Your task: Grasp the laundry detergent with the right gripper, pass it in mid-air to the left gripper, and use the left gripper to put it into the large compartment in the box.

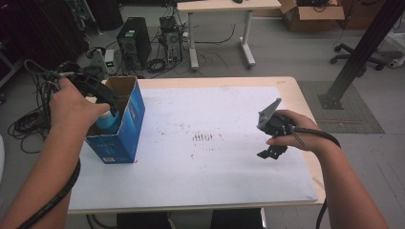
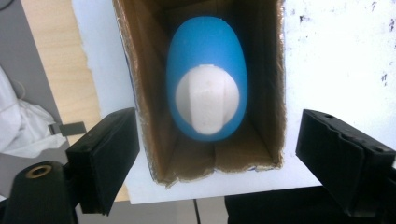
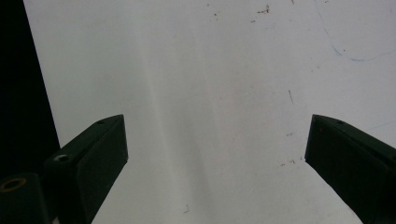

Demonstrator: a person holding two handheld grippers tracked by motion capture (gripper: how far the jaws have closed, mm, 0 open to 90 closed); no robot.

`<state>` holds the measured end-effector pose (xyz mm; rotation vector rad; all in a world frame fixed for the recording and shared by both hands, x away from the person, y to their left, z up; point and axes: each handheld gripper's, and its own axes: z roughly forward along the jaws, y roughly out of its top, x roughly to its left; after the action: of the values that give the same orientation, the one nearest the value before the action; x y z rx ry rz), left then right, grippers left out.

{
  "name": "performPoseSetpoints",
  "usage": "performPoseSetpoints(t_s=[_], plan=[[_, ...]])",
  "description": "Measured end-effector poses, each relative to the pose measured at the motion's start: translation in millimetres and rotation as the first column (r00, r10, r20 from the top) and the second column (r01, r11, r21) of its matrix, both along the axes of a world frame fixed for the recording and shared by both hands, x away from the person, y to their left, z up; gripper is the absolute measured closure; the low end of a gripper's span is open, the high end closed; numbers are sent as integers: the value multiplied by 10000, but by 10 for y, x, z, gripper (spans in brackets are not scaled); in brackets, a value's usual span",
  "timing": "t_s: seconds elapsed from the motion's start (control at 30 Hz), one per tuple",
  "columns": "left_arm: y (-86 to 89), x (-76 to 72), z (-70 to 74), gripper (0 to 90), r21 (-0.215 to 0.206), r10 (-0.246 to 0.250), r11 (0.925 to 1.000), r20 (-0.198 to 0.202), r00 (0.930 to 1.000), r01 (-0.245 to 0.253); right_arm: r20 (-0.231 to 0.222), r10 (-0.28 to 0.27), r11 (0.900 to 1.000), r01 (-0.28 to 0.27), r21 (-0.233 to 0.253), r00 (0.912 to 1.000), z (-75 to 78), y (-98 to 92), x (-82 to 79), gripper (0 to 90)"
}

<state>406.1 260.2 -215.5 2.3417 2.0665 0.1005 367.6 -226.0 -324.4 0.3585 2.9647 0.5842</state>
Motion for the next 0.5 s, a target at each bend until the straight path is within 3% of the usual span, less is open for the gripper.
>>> performPoseSetpoints(t_s=[0.17,0.33,0.37,0.47,0.5], plan=[[-68,-25,45,100,127,-285,9995,94,9996,283,11,2,10000,-2,-24,10000,10,-8,-11,58],[-188,-41,100,55,311,-940,9951,198,9954,933,34,-26,10000,26,-39,10000,25,-17,-22,58],[-241,-50,106,42,497,-1249,9911,187,9920,1238,80,-12,10000,12,-12,10000,37,-22,-26,58],[-297,-60,121,19,536,-1521,9870,85,9883,1514,120,-6,10000,6,-8,9999,50,-26,-34,58],[-350,-78,151,15,554,-1867,9811,223,9822,1853,123,-3,10000,3,-1,9999,59,-27,-46,58]])
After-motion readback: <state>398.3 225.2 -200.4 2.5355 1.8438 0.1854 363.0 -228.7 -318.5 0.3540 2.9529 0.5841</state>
